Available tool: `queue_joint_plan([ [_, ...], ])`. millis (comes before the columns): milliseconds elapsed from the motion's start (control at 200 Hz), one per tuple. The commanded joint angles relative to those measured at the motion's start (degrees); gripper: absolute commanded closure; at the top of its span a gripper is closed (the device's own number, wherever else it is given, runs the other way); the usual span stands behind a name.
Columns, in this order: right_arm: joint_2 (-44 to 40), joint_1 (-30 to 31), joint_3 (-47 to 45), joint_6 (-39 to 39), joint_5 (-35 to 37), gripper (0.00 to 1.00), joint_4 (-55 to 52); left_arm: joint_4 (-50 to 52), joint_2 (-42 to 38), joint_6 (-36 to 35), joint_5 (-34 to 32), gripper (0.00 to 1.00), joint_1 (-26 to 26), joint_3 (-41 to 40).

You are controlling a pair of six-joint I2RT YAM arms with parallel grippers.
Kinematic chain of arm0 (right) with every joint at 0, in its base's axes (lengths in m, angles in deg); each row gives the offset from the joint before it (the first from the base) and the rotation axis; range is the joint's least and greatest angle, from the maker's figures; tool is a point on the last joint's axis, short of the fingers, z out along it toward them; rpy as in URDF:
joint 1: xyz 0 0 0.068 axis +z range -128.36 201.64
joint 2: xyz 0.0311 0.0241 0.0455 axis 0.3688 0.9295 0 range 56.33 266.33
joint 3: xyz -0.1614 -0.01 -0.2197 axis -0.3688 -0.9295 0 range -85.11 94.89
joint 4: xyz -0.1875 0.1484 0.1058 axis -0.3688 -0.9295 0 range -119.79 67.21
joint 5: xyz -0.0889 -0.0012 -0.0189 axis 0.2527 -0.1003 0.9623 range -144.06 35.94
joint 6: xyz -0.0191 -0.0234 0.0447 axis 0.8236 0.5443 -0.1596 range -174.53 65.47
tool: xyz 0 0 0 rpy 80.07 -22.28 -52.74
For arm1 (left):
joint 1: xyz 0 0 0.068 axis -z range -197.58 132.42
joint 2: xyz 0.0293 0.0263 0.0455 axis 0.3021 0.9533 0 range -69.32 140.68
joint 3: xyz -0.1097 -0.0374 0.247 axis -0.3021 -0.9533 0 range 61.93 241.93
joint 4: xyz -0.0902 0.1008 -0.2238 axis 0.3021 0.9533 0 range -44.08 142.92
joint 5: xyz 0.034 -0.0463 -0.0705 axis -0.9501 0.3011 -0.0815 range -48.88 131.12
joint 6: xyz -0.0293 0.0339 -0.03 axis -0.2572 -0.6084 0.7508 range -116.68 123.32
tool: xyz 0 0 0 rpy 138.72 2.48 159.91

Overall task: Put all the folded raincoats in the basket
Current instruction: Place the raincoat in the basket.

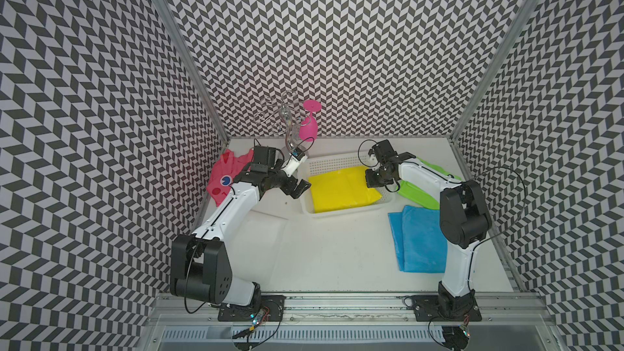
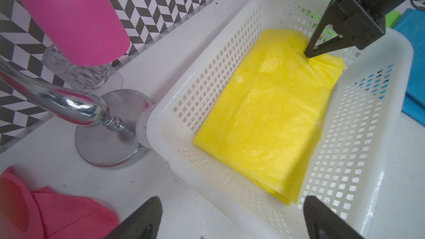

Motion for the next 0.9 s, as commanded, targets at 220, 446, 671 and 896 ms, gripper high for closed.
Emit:
queue_joint_plan([
  [220,-4.32,3.28,0.24,-6.52,8.38,0.46,-0.36,-1.06,-3.59,-2.9,-4.55,0.01,0.0,-3.66],
  [446,-5.98,7.91,10.2,-6.62,13.83,0.53,-2.89,-1.77,-4.2,1.08,-2.87,0.01,-7.94,-4.93],
  [671,-0.46,7.95,10.07,-6.43,17.83,0.7,2.6,-4.44,-6.45,-0.72,-4.91,0.0,-11.91,-10.11],
  [896,3.9,7.68,4.76,-8.85,24.35,0.67,8.69,-7.26,-6.43,-2.28,-6.89,0.0,-17.16,-15.82],
])
